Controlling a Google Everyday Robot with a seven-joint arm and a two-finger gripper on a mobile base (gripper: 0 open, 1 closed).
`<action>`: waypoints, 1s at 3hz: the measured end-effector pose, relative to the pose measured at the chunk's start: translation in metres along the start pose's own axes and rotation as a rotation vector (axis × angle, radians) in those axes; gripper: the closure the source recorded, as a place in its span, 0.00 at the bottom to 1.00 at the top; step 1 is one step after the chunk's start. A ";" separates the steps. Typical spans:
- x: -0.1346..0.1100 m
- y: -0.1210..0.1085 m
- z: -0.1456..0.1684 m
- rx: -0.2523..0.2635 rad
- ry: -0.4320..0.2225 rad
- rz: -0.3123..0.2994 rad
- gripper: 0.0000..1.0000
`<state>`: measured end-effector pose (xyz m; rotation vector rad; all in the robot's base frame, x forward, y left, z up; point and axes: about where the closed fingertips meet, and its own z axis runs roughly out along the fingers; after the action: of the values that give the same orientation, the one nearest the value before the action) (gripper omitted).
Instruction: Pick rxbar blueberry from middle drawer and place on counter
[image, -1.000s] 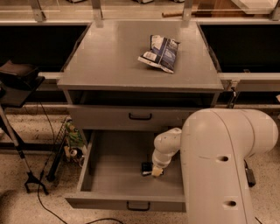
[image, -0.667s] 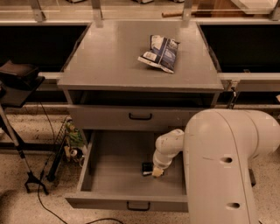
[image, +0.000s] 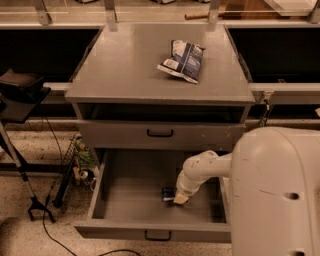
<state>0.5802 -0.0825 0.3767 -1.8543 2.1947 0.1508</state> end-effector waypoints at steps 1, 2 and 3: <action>0.003 0.017 -0.053 -0.004 -0.030 -0.007 1.00; 0.005 0.014 -0.129 0.012 -0.030 -0.027 1.00; 0.002 0.005 -0.212 0.034 -0.001 -0.056 1.00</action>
Offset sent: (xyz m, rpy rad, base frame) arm -0.0441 -0.0672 0.2245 -0.0050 -0.0355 0.0508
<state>0.5469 -0.1364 0.5796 -1.8953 2.1286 0.1032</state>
